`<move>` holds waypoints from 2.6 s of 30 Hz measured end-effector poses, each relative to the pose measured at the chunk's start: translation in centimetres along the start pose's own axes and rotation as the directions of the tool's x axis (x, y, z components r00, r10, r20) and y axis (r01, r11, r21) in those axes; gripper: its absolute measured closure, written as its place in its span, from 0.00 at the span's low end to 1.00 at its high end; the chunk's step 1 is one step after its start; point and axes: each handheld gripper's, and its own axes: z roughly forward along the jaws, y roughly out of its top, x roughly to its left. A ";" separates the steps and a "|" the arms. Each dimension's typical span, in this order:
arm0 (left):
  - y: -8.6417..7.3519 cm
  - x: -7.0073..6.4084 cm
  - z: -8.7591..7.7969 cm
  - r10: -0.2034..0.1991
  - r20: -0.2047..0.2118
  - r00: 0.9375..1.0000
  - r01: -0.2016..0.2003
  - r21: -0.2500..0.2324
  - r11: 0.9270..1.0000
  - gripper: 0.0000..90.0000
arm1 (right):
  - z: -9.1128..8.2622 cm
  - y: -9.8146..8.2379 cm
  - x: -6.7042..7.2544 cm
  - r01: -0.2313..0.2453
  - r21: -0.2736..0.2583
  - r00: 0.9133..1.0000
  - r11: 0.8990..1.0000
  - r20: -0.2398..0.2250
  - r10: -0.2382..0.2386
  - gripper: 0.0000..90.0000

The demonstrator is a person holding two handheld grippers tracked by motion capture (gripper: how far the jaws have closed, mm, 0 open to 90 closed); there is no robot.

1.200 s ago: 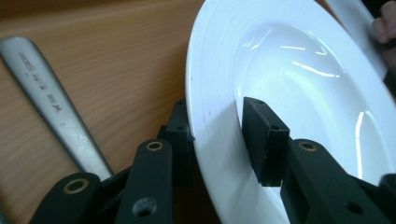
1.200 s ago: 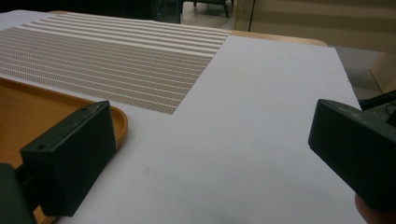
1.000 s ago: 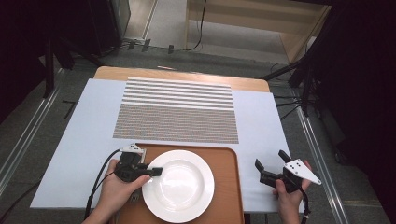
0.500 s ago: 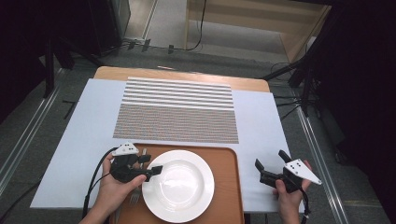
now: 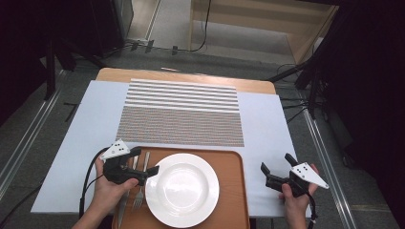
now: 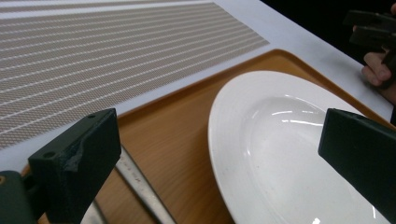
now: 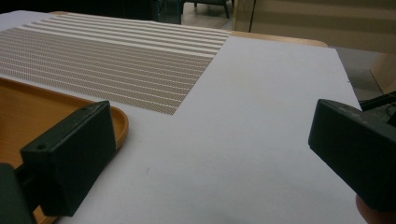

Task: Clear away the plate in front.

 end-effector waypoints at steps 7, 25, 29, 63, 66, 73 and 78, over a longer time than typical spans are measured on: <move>0.0 1.1 -0.9 0.000 -0.026 1.000 -0.001 -0.025 1.000 0.00 | 0.0 0.0 0.0 -0.002 0.002 1.000 1.000 0.001 0.002 0.00; -0.6 4.3 -4.1 0.003 -0.155 0.988 -0.016 -0.078 0.997 0.00 | 0.0 0.0 0.0 -0.002 0.002 1.000 1.000 0.001 0.002 0.00; -0.8 4.9 -4.6 0.009 -0.172 0.985 -0.024 -0.086 0.996 0.00 | 0.0 0.0 0.0 -0.002 0.003 1.000 1.000 0.002 0.002 0.00; -3.5 9.9 -9.8 -0.043 -0.310 0.950 0.008 -0.115 0.993 0.00 | 0.1 0.0 0.0 -0.003 0.009 1.000 1.000 0.007 0.003 0.00; -3.7 10.0 -10.1 -0.038 -0.319 0.947 0.003 -0.109 0.994 0.00 | 0.1 0.0 0.0 -0.001 0.009 1.000 1.000 0.007 0.001 0.00; -4.0 10.3 -10.8 -0.024 -0.338 0.941 -0.012 -0.104 0.995 0.00 | 0.1 0.0 0.0 -0.002 0.009 1.000 1.000 0.009 0.002 0.00; -4.1 10.5 -11.0 -0.011 -0.353 0.935 -0.026 -0.098 0.995 0.00 | 0.1 0.0 0.0 -0.004 0.009 1.000 1.000 0.008 0.004 0.00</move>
